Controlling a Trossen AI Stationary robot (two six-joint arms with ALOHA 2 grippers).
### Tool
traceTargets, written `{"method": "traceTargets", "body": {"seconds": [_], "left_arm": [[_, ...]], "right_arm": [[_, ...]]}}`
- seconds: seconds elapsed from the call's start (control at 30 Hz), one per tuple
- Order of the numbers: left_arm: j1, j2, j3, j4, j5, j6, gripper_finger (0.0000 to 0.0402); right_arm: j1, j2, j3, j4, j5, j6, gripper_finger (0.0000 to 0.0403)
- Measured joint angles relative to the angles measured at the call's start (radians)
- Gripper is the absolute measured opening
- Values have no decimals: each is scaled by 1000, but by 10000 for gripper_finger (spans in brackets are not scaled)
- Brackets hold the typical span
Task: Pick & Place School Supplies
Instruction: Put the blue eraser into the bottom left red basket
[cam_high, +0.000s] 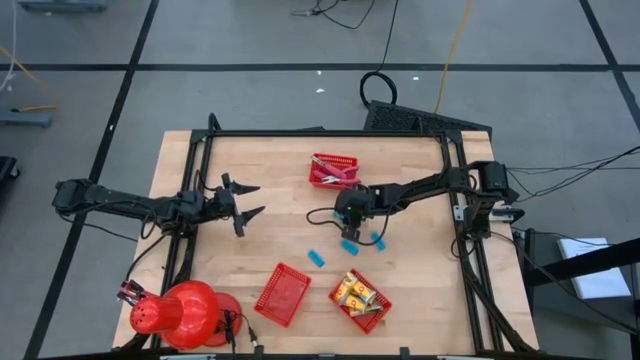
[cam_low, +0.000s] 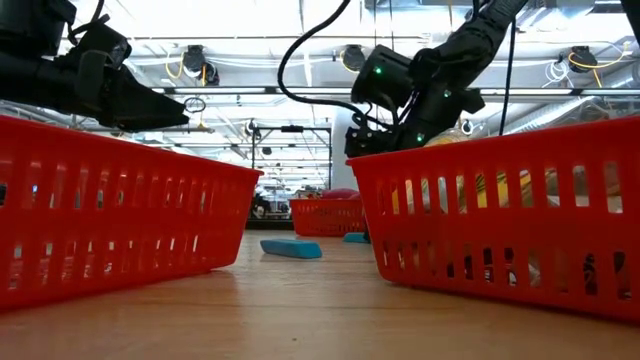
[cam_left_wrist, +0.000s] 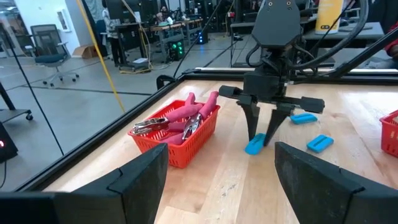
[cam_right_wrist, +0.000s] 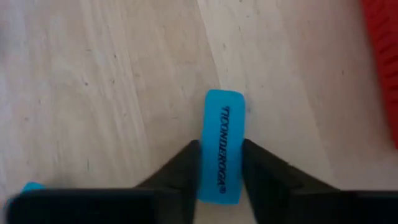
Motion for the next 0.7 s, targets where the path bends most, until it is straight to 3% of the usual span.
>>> {"method": "traceTargets", "body": {"seconds": [0.07,0.1,0.3,0.7], "left_arm": [[0,0,0,0,-1,0,294],[0,0,0,0,-1,0,294],[0,0,0,0,-1,0,294],[0,0,0,0,-2,-4,294]], "right_arm": [[4,-1,0,-2,-1,-12,51],[10,-1,0,-2,6,-22,44],[73,-10,-3,26,98,-45,44],[250,-151,-4,239,99,-129,43]]}}
